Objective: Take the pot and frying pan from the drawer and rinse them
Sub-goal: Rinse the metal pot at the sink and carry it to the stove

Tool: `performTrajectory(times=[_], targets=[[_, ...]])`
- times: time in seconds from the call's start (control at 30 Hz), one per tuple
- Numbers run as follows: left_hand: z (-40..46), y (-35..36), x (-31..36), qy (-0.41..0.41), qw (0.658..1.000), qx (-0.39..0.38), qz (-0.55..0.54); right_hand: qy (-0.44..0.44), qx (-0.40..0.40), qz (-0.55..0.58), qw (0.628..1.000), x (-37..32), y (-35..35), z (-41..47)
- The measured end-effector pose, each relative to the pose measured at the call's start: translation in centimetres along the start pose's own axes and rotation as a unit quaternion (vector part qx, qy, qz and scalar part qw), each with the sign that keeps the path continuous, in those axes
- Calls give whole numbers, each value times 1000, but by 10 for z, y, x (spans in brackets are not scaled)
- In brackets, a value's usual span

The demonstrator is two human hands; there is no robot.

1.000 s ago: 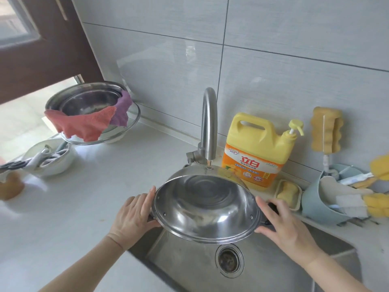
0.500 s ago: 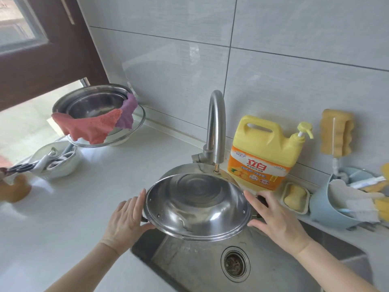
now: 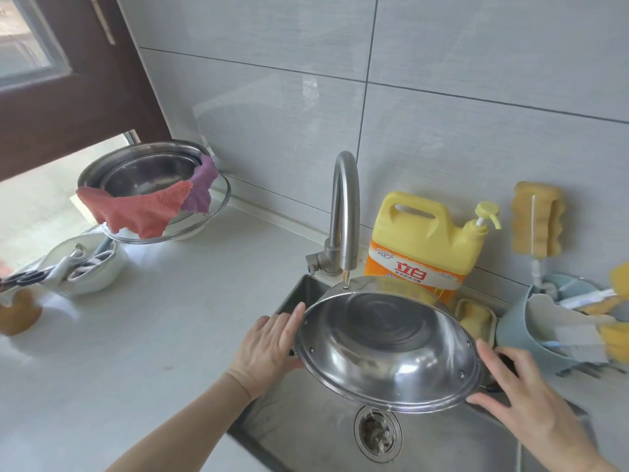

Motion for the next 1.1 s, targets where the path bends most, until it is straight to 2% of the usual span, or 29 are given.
performTrajectory(times=[0.1,0.3,0.5,0.6,0.77,1.1], targets=[[-15,-4,-10,-10,1000,0,6,-54,33,-12,998,-17,7,10],[-64,-21,-44,-41,998,10,43,-152,47,-4,987,-70,29,35],[-87,-35,-56,-53,997,13,61,-193,48,-3,980,-95,37,43],[-74,-40,-44,-37,997,22,63,-167,43,-12,985,-83,30,34],[-32,-37,-11,11,999,31,34,-48,5,9,999,-34,15,3],[39,-29,46,89,993,77,-11,29,123,5,992,38,-34,-68]])
Point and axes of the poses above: each hand's wrist, its own z-axis towards the middle knuckle, its own y-axis out of the palm, x = y × z, the point moved 4 cm from there along z, towards the middle knuckle, and after that the axes turned 10 degrees about y, right-handed, at the moved point
